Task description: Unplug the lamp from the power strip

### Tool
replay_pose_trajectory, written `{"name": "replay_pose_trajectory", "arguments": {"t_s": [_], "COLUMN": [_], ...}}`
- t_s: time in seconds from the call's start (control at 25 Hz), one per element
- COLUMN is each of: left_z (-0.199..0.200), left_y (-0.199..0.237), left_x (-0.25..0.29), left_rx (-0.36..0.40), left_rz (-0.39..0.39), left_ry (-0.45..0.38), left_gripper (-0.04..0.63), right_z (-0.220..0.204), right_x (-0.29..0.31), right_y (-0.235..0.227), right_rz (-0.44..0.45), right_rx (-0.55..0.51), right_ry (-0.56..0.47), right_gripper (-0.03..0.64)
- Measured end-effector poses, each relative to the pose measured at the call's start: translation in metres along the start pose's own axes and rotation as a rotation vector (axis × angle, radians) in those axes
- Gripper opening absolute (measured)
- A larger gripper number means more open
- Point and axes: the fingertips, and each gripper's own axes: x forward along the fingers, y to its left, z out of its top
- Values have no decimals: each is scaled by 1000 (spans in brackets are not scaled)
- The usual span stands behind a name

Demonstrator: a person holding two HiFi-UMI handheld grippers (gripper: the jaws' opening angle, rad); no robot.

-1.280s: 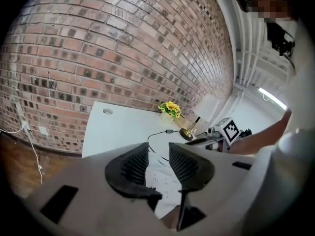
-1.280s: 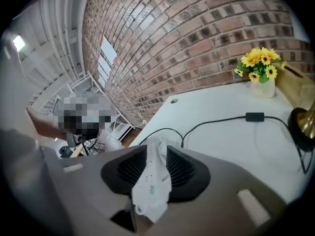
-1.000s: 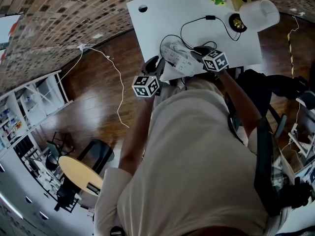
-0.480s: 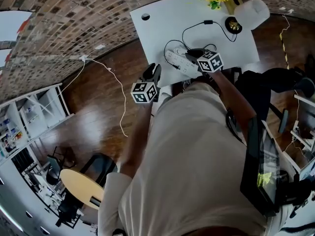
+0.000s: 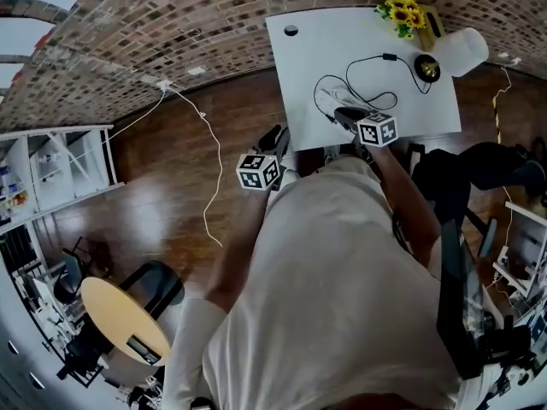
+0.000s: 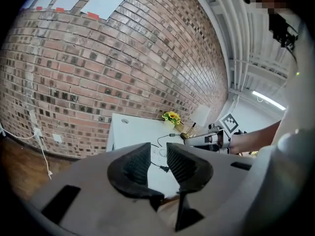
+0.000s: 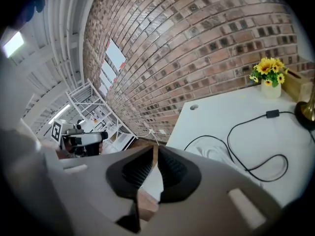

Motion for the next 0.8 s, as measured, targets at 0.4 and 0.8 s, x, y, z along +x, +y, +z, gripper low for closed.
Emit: {"name": "replay_pose_trajectory", "arguments": {"t_s": [0.4,0.8], "left_z": [-21,-39], "left_y": [27,32], "left_x": [-68,-94], "left_rx": [-3,-46], "left_rz": [16,26], "left_ry": [-39,-76], "left_gripper": [103,100], "right_z": [-25,-64], "right_x": [4,-7], "right_y": [37,52], "right_rz": [-29,-63], "right_rx": [41,73], "right_ry": [-71,-54], "right_gripper": [28,23]}}
